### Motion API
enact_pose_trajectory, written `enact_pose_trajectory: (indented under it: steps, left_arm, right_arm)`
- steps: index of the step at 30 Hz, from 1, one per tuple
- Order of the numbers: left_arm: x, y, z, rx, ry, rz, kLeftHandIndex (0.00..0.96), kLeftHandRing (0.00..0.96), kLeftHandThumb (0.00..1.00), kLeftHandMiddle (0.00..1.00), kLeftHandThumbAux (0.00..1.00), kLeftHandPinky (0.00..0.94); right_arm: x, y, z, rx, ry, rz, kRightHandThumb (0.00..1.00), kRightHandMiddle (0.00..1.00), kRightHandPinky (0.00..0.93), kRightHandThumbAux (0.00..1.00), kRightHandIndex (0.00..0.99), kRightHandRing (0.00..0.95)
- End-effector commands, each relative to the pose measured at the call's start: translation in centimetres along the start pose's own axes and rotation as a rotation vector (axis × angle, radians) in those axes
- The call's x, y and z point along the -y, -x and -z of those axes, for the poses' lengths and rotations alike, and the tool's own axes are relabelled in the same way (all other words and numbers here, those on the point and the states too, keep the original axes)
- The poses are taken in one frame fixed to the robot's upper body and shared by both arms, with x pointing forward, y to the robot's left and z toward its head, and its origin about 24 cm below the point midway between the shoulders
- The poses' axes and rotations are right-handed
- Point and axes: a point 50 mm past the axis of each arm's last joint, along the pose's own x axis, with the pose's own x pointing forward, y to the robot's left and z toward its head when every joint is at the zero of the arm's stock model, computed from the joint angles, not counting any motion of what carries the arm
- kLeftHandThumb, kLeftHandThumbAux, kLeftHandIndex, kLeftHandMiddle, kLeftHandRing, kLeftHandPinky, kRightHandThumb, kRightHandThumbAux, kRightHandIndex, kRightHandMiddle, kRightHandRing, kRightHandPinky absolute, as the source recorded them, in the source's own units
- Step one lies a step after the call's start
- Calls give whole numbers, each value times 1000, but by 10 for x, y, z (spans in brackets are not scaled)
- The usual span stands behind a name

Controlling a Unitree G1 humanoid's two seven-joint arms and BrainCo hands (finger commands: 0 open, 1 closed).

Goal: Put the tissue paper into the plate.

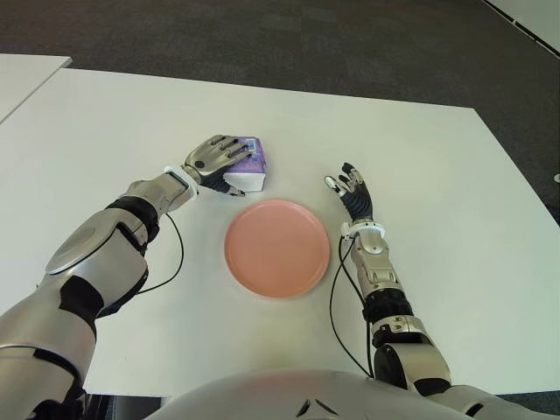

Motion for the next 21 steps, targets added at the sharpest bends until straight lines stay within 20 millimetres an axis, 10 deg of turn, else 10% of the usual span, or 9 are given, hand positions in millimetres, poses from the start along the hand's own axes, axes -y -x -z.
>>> enact_pose_trajectory:
  steps: [1,10,15,21]
  left_arm:
    - [24,11,-10,23,-3,89,7,0,59,5,310,5]
    - [17,12,-9,11,-38,-74,267,332,269,343,489,373]
    - [12,16,-11,17,-124,-283,413,622,657,624,669,664]
    - [14,21,-14,50,-177,-364,439,756,720,750,695,802]
  right_arm:
    - [0,10,25,-125,1,-8,161,97,121,576,100,88]
    - [-1,10,25,-127,1,-8,157,96,123,574,98,87]
    - [-1,9,25,-127,2,-10,149,96,118,573,96,85]
    - [0,9,25,-124,3,-11,147,96,124,575,96,86]
